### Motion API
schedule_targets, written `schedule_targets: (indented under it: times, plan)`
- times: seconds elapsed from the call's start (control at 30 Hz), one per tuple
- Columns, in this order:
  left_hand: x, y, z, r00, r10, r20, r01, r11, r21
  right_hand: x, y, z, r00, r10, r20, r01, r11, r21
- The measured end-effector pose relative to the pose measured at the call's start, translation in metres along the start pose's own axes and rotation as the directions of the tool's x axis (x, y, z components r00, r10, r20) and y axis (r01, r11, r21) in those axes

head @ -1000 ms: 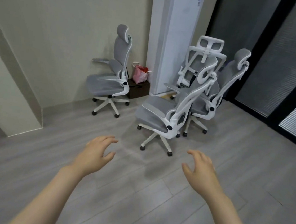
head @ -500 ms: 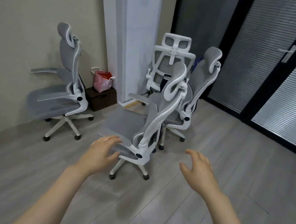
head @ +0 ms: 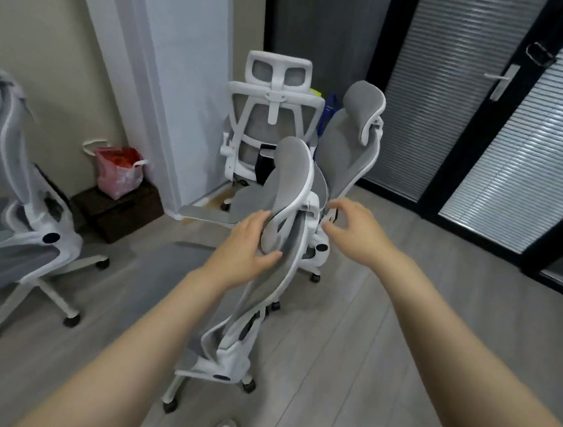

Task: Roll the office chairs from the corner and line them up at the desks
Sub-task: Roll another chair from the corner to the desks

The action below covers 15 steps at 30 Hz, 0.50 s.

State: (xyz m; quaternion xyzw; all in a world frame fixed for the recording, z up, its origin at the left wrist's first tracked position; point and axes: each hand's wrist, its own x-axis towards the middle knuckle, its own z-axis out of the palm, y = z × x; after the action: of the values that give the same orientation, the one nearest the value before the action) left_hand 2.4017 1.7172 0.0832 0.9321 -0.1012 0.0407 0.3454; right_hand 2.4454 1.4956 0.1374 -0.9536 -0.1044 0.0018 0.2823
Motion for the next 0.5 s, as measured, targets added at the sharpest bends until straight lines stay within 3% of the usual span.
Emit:
schedule_targets:
  times: [0.1,0.27,0.5]
  plan:
    - [0.058,-0.007,0.011,0.999,0.022,0.027,-0.020,0.998,-0.064,0.073,-0.013,0.000,1.000,0.007,-0.006,-0.007,1.000,-0.008]
    - [0.092,-0.024,0.024,0.999,0.046,-0.006,-0.047,0.976,-0.212,0.181,-0.024,0.022,0.993,0.047,0.108,-0.035,0.993,-0.109]
    - [0.088,-0.035,0.044,0.997,0.048,-0.055,-0.068,0.890,-0.452,0.229,-0.018,0.040,0.983,0.154,0.101,-0.175,0.952,0.250]
